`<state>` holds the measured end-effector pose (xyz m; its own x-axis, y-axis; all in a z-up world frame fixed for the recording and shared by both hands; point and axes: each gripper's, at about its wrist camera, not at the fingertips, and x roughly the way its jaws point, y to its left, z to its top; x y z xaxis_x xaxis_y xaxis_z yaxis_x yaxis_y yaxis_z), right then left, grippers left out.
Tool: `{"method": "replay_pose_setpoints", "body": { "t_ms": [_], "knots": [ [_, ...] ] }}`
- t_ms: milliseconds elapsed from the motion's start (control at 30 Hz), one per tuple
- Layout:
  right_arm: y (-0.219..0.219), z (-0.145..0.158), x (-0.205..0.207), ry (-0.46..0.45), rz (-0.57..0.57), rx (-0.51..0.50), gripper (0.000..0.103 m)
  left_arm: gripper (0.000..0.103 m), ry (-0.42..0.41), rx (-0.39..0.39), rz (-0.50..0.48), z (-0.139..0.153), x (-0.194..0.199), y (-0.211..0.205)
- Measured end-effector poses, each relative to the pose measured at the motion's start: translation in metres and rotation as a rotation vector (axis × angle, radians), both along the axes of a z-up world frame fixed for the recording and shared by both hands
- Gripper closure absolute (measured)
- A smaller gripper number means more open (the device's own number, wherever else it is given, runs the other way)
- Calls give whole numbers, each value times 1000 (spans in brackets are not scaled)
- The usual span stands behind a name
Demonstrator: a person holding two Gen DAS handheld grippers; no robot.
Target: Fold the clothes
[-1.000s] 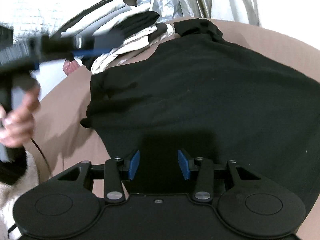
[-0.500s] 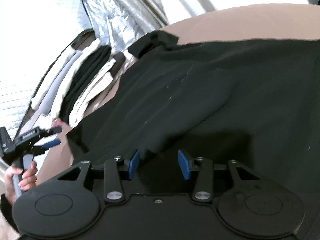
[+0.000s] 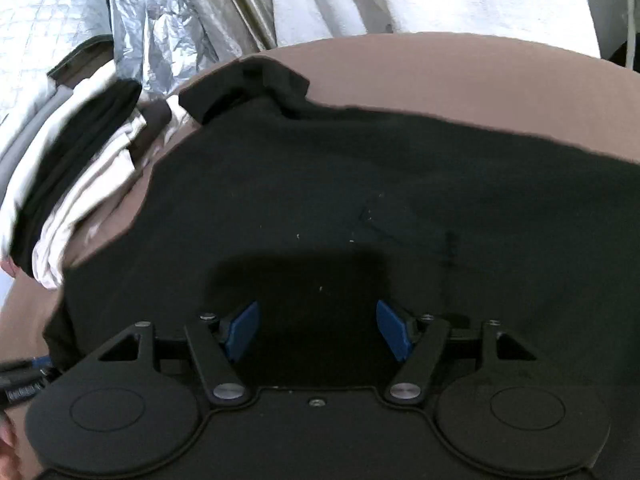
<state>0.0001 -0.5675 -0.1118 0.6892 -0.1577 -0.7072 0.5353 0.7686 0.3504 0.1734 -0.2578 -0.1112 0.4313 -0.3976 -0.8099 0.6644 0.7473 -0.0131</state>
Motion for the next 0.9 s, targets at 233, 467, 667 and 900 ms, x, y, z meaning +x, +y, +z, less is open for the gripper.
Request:
{"method": "replay_pose_setpoints", "body": {
  "t_ms": [233, 467, 667, 900],
  "knots": [
    [1, 30, -37, -225, 32, -130, 98, 98, 12, -53, 119, 10, 18, 23],
    [15, 102, -125, -391, 80, -138, 98, 98, 135, -103, 175, 2, 36, 43],
    [-11, 27, -142, 36, -27, 206, 97, 98, 141, -113, 229, 4, 38, 51],
    [-10, 28, -133, 115, -58, 109, 95, 98, 183, -107, 240, -3, 45, 51]
  ]
}}
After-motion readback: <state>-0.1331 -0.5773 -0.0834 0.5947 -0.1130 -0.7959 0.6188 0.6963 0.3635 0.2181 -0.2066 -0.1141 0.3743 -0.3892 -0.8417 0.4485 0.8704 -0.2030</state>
